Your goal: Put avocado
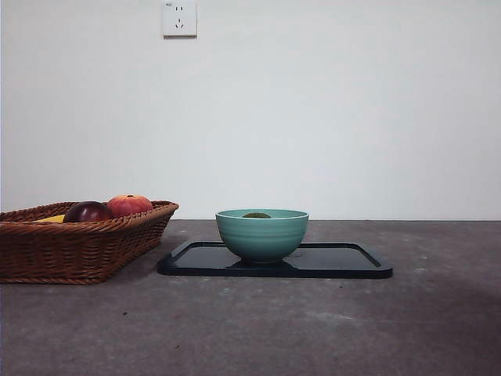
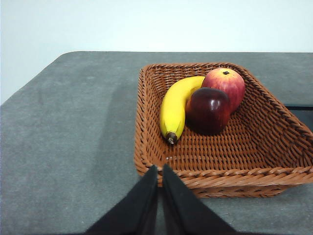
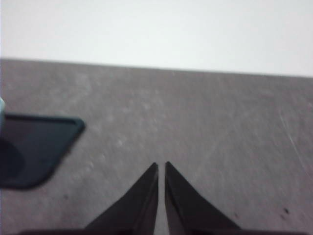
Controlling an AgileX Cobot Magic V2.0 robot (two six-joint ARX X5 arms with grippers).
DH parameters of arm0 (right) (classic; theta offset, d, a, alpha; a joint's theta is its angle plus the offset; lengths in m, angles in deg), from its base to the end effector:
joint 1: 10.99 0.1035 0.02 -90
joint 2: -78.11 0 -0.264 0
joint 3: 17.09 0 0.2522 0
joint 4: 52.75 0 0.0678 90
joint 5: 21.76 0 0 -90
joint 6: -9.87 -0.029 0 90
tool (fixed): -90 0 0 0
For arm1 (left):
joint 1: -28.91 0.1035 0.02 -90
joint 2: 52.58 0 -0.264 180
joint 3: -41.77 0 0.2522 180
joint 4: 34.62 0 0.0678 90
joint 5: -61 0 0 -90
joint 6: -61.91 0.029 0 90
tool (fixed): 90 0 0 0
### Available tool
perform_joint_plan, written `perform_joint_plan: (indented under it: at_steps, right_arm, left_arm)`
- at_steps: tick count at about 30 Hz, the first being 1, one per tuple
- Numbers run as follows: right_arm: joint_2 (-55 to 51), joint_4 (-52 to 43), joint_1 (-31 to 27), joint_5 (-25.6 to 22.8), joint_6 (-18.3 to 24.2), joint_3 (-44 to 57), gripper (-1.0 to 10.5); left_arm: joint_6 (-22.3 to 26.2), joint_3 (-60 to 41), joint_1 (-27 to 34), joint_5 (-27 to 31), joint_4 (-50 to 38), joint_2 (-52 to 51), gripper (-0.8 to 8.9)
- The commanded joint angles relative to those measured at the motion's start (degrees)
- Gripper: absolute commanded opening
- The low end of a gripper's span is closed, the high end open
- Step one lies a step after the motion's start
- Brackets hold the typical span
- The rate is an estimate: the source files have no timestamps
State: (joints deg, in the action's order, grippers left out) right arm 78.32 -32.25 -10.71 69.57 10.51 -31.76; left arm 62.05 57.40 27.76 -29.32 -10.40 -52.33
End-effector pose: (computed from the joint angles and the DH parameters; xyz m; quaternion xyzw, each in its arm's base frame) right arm 0.0965 0.0011 0.1573 -0.0051 0.0526 0.0143 0.9985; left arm 0.0948 -0.0021 0.1567 0.0018 0.0770 -0.0129 0.9969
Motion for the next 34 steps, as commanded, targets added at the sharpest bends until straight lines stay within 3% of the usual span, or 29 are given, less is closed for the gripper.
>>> perform_joint_plan:
  at_steps: [1, 34]
  right_arm:
    - [0.00, 1.62, -0.61, -0.24, 2.32, 0.33, 0.2]
    - [0.00, 2.12, -0.68, -0.20, 2.36, 0.31, 0.2]
  left_arm:
    - [0.50, -1.25, -0.04, -0.13, 0.33, -0.07, 0.19]
    - [0.50, -1.25, -0.04, -0.13, 0.33, -0.07, 0.19]
